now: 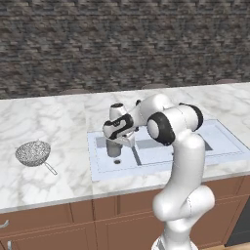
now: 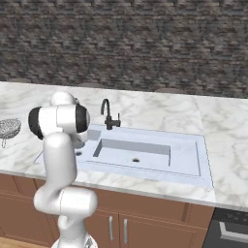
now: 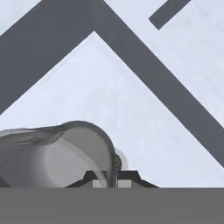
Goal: Place the glass cup in the left basin and the strainer in the right basin of the sink.
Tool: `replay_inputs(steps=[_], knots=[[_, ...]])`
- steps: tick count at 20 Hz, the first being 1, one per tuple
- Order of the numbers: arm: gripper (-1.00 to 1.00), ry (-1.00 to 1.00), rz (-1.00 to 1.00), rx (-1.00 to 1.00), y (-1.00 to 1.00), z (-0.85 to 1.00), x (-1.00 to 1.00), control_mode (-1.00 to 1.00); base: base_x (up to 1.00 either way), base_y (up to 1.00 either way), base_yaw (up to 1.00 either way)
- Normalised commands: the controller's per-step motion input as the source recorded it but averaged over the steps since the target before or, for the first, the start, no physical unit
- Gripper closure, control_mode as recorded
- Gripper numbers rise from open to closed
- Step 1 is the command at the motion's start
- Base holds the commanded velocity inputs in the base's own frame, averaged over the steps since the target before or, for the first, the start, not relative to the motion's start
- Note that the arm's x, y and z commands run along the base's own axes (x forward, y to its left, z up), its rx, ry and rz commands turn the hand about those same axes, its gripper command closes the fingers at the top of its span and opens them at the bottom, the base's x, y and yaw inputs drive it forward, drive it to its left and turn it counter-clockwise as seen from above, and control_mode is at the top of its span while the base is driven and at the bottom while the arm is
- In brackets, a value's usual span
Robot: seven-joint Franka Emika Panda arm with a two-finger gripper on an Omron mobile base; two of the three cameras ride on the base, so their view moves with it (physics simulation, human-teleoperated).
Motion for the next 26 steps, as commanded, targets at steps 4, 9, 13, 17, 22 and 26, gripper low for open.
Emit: replay_inputs(steps=[4, 9, 13, 17, 22, 26], knots=[[1.00, 0.00, -0.06, -0.10, 0.00, -0.38, 0.27, -1.00, 0.00, 0.00, 0.00], [1.00, 0.00, -0.05, -0.01, 0.00, -0.37, 0.01, -1.00, 0.00, 0.00, 0.00], [1.00, -0.01, -0.05, 0.00, 0.00, -0.21, 0.00, -1.00, 0.00, 0.00, 0.00], [-1.00, -0.03, -0.04, 0.00, 0.00, -0.11, -0.04, -1.00, 0.00, 0.00, 0.00], [-1.00, 0.00, -0.01, 0.00, 0.00, 0.00, -0.01, -1.00, 0.00, 0.00, 0.00], [-1.00, 0.00, 0.00, 0.05, -0.02, 0.33, -0.16, -1.00, 0.00, 0.00, 0.00]])
